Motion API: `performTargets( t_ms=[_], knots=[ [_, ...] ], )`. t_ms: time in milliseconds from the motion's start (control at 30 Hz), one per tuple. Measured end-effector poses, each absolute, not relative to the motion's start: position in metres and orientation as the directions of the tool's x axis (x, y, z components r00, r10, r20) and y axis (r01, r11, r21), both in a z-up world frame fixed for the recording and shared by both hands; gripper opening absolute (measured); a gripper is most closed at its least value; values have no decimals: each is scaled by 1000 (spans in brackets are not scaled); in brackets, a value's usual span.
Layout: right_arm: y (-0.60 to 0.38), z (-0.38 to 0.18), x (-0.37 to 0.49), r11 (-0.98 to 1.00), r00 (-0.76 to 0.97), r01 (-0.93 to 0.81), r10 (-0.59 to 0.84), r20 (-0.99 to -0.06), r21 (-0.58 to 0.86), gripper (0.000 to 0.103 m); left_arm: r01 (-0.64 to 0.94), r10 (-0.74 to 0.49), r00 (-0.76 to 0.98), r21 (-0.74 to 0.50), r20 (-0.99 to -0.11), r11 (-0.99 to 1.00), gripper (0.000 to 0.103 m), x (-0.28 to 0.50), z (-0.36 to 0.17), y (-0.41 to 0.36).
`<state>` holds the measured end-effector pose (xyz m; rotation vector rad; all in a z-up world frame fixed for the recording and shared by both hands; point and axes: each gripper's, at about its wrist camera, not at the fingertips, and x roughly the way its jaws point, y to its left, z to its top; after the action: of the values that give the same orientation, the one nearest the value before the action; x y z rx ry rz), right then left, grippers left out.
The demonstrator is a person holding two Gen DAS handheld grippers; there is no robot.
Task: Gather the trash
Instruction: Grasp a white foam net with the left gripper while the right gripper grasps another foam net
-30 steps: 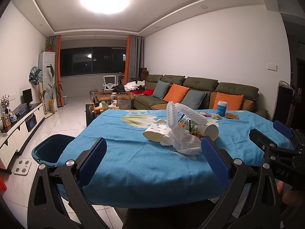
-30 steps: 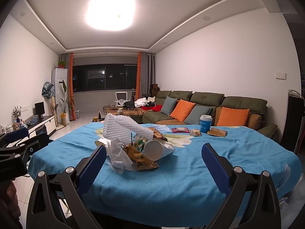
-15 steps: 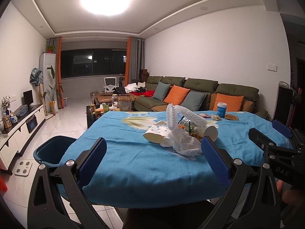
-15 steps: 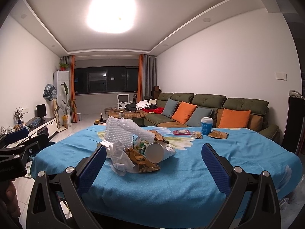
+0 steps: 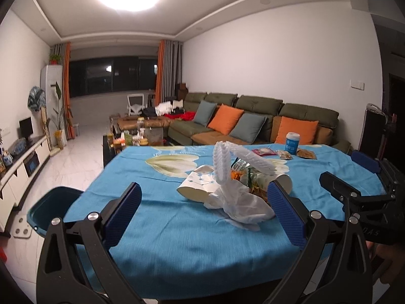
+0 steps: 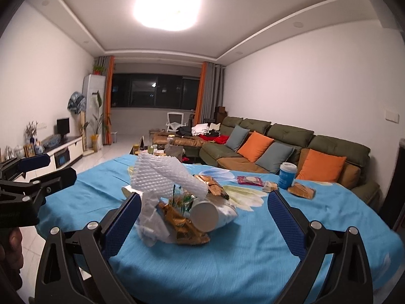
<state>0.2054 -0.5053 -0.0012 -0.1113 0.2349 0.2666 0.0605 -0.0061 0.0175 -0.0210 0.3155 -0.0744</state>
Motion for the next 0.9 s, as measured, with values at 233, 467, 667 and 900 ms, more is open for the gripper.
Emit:
performTargets(
  t_ms=[233,467,667,900],
  knots=[
    [-495,7,258,939,910,-329,288,-299,-97,96,69,-88,922,-62,-377,996,98,118,11,1],
    [-475,-5,298,903,860,-404,318,-400,-150,96,77,-95,889,-59,-448,995,98,173,-2,-2],
    [-469,-12,325,889,832,-432,327,-449,-153,96,92,-120,871,-82,-476,992,98,205,-10,1],
    [-453,-12,340,866,811,-468,341,-476,-178,88,99,-131,861,-90,-492,991,96,228,-18,1]
  ],
)
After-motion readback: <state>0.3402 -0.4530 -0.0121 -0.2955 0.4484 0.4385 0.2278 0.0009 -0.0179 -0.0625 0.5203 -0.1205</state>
